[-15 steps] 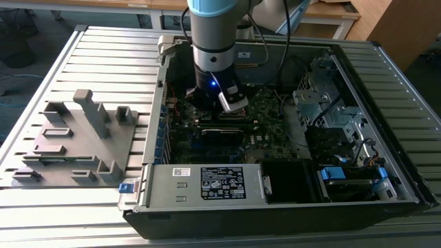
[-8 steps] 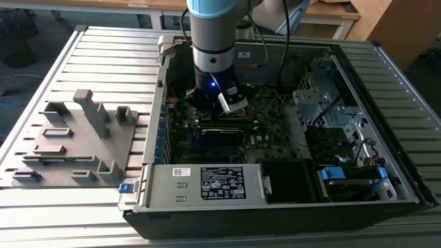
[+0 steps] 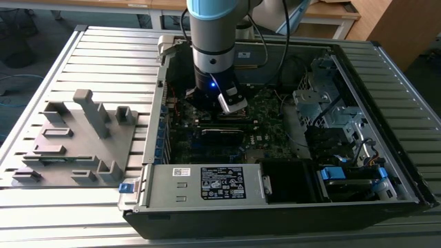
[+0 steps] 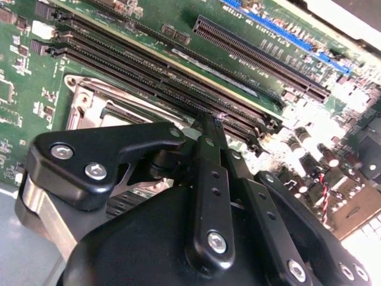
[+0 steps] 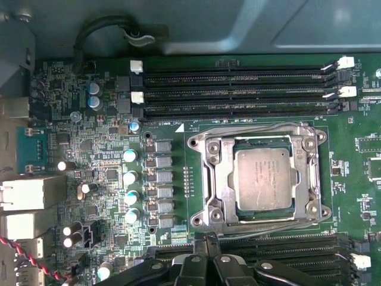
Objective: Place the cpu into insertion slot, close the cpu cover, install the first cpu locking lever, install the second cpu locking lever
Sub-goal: 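Install the second cpu locking lever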
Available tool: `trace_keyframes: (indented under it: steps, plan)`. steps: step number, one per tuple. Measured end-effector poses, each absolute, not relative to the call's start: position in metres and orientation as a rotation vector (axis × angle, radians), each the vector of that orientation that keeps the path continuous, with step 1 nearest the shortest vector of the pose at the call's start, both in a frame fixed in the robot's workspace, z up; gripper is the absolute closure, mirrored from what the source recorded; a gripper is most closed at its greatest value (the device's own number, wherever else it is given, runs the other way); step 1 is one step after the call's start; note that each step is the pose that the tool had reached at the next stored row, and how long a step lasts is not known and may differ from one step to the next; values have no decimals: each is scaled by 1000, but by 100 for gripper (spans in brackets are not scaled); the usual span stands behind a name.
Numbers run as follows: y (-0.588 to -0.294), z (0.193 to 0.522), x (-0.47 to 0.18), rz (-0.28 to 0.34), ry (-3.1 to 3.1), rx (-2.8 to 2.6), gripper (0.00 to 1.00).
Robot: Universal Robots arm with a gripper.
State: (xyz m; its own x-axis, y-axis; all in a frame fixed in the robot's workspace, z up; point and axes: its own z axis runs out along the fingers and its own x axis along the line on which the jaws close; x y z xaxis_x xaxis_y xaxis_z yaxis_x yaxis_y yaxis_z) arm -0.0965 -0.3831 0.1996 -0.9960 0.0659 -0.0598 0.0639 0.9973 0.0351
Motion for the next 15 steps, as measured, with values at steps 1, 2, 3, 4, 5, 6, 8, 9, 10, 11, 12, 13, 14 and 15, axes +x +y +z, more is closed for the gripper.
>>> trace_keyframes:
  steps: [1,2,3,4,5,6,8,9,10,11,12,13,14,15]
  plan:
    - [-383,199,-96,55,3079,100,90]
    - [-383,199,-96,59,3079,100,90]
    - [-383,199,-96,64,3079,100,90]
    - [-383,199,-96,69,3079,101,90]
    - [-383,199,-96,75,3079,101,90]
    - [-383,199,-97,80,3079,101,90]
    - [-383,199,-97,88,3078,101,90]
    - [-383,199,-97,91,3078,101,90]
    - [-383,199,-97,94,3078,101,90]
    - [-383,199,-97,96,3079,102,90]
    - [-383,199,-97,98,3079,102,90]
    - [-383,199,-97,101,3078,102,90]
    - [-383,199,-97,102,3078,102,90]
    - [-383,199,-97,103,3078,102,90]
